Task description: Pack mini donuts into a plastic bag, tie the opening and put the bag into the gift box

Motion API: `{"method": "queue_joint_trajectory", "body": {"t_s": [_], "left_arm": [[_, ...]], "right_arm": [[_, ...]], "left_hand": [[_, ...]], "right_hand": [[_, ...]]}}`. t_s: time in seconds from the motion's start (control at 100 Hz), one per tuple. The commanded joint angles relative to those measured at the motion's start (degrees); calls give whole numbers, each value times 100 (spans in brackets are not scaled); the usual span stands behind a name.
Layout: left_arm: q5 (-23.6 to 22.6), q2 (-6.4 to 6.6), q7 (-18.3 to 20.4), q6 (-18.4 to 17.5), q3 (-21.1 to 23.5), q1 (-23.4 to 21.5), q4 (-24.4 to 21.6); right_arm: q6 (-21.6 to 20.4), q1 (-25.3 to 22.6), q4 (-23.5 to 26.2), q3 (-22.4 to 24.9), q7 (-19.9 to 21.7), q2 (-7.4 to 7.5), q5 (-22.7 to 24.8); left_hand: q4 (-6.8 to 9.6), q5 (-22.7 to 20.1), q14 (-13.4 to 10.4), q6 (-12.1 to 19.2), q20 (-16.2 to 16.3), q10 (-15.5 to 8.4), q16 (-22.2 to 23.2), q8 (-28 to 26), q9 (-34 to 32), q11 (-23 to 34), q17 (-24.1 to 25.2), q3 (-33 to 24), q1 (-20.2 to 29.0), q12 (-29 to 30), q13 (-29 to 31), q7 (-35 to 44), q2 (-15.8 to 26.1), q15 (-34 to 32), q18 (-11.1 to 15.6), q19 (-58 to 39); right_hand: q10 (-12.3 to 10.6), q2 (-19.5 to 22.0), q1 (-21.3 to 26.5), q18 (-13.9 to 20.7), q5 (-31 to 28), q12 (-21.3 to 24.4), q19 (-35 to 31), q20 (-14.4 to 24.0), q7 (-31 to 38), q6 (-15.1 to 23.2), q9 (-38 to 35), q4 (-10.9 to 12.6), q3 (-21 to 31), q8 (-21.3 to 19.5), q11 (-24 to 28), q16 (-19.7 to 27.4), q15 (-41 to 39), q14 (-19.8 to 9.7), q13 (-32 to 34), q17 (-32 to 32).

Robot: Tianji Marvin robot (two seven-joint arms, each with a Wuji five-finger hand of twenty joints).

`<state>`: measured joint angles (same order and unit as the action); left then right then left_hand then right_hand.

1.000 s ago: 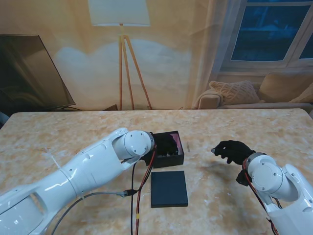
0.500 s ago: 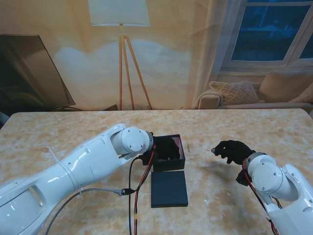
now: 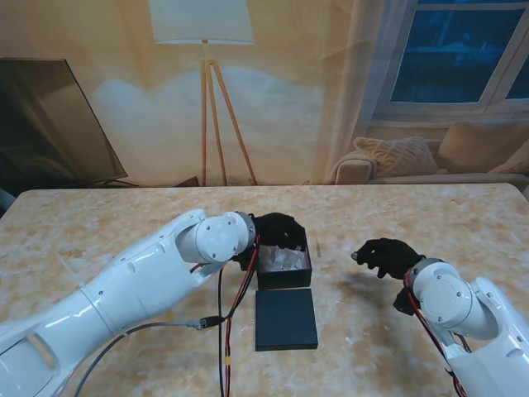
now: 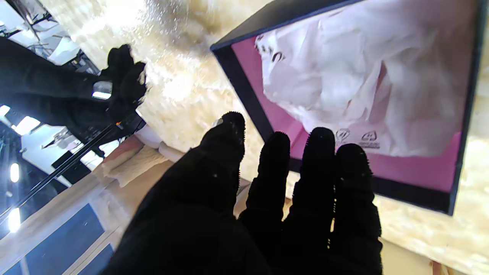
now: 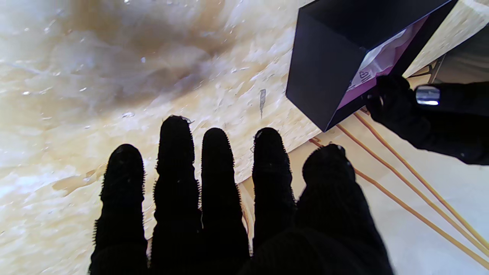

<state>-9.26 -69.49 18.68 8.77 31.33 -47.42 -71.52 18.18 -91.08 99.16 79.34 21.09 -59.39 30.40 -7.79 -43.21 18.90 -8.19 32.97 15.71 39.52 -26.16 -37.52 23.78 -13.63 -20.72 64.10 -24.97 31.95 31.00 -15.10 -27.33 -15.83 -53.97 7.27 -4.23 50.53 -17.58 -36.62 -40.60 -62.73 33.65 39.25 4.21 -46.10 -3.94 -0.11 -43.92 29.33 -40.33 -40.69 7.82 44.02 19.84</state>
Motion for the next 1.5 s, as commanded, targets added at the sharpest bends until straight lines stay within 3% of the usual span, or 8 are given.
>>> {"method": "queue_joint_trajectory", "body": {"t_s": [0.0, 0.28, 0.36, 0.51, 0.85, 0.97, 1.14, 1.49], "left_arm": [[-101, 83, -30, -15, 115, -126, -205], [-845, 471, -342, -474, 1221, -1355, -1265], [-1141, 542, -502, -645, 1585, -1794, -1513], [-1501, 601, -829, -759, 2177, -2546, -1867], [-2262, 689, -1128, -751, 2692, -3400, -2050], [-2447, 714, -1152, -700, 2795, -3573, -2053], [-2672, 746, -1177, -699, 2896, -3732, -1970], [-2972, 748, -1463, -875, 2905, -3818, -1562]], "right_arm": [[-24, -20, -13, -45, 99, -49, -39], [-398, -15, -252, -249, -118, -95, -253], [-575, -5, -299, -298, 2, -68, -295], [-939, -13, -330, -352, 339, 14, -274], [-1608, 239, -719, -687, 406, 74, 153], [-2162, 366, -1153, -844, -439, -49, 372], [-2178, 356, -1218, -910, -458, -33, 571], [-2257, 207, -995, -930, -230, 42, 925]], "left_hand": [[-139, 103, 110, -31, -122, 64, -120, -28, 244, -39, 104, -253, -113, 47, -122, -132, -90, 168, 10, 73], [-145, 188, -160, -144, -114, -356, -129, 99, 23, 123, -132, -806, -618, 9, 227, -757, -71, 89, 149, -83], [-160, 107, -223, -117, -112, -384, -153, 97, -103, 169, -246, -897, -660, 26, 378, -773, -122, 87, 192, -168], [-170, 91, -168, -175, -120, -316, -141, 127, -94, 169, -188, -902, -698, 44, 338, -799, -107, 83, 177, -179], [-85, 156, -80, -364, -168, -201, -104, 140, 106, 95, 30, -1079, -1102, 57, 97, -1098, -93, 138, 123, -30], [51, 253, -40, -446, -200, -68, -139, 200, 239, 4, 145, -1353, -1418, 79, -40, -1380, -45, 235, 82, 100], [234, 342, -81, -518, -236, -96, -271, 400, 391, -94, 273, -1549, -1800, 96, -219, -1636, -72, 452, 75, 262], [120, 918, -413, -413, -657, -447, -1243, 757, 1179, -616, 791, -1985, -2614, 562, -1111, -2185, -698, 1407, 289, 953]], "right_hand": [[-87, -57, 197, -52, 5, 130, -4, 10, 116, 209, -180, -7, -67, 68, -54, 166, 67, -93, 122, 20], [-267, -927, 137, 103, -74, 936, 187, -415, 829, 381, -617, -45, 838, 1617, -470, 900, 1049, -320, 498, 225], [-233, -1045, -71, 216, 325, 1377, 345, -615, 91, 437, -637, -66, 1196, 1936, -897, 1304, 1598, -334, 480, 248], [-81, -820, -498, 370, 912, 1863, 745, -973, -1575, 518, -218, 190, 1379, 1642, -1523, 1868, 2476, -258, 193, 64], [-17, -1133, -1390, 546, 1401, 2269, 1356, -1337, -1916, 241, 901, 78, 2533, 1693, -2045, 2495, 3375, -154, -882, -585], [-103, -1509, -1407, 613, 1072, 2282, 1249, -1459, -1684, 231, 621, 45, 3261, 1596, -1826, 2599, 3292, -251, -645, -447], [-74, -1517, -1564, 600, 1109, 2306, 1248, -1515, -1694, 254, 771, 15, 3421, 1605, -1831, 2646, 3339, -183, -806, -548], [46, -1463, -1835, 584, 1309, 2507, 1605, -1721, -1778, 370, 1495, -27, 3271, 1650, -2110, 2869, 3748, 46, -1666, -1207]]}}
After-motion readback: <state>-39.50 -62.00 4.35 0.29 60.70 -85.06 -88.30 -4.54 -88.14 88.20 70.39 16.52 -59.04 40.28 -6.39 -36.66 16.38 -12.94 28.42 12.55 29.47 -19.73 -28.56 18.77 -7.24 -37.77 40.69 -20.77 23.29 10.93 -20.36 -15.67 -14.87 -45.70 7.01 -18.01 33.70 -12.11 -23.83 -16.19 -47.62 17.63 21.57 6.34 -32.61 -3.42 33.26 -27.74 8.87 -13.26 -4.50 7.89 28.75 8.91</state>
